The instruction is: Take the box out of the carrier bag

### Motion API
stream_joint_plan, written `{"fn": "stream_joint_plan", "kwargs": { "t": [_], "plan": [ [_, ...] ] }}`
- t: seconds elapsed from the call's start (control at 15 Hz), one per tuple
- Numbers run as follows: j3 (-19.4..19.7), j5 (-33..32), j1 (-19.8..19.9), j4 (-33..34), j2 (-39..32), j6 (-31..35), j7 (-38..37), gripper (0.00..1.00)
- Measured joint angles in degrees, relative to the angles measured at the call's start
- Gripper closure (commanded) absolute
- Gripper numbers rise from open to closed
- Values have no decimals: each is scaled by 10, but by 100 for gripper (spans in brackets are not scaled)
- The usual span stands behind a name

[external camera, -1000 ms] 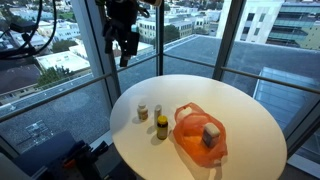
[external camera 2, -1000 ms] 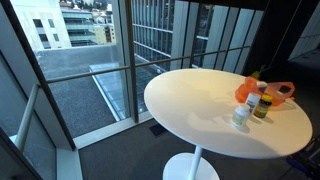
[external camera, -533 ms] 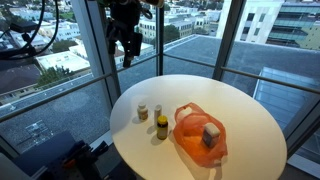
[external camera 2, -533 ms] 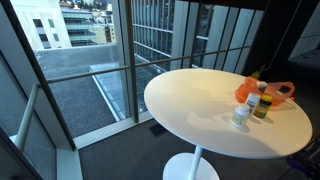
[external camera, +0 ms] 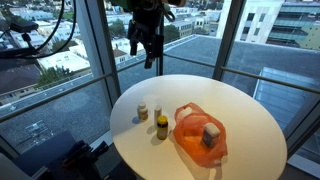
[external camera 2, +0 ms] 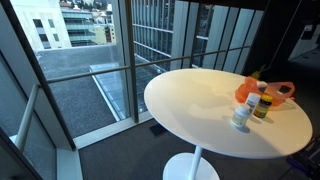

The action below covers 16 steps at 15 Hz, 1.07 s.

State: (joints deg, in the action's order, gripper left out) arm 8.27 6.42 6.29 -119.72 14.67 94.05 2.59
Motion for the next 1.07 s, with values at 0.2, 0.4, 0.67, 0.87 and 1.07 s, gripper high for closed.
{"fn": "stream_joint_plan", "kwargs": {
  "t": [0.2,0.4,0.67,0.87,1.07],
  "plan": [
    [10,0,16,16,-32,36,-5,0],
    [20,0,30,28,-61,82,-11,0],
    [30,0,42,37,-97,136,-16,0],
    [36,0,47,44,-122,165,-23,0],
    [39,2,49,52,-135,156,-24,0]
  ]
}}
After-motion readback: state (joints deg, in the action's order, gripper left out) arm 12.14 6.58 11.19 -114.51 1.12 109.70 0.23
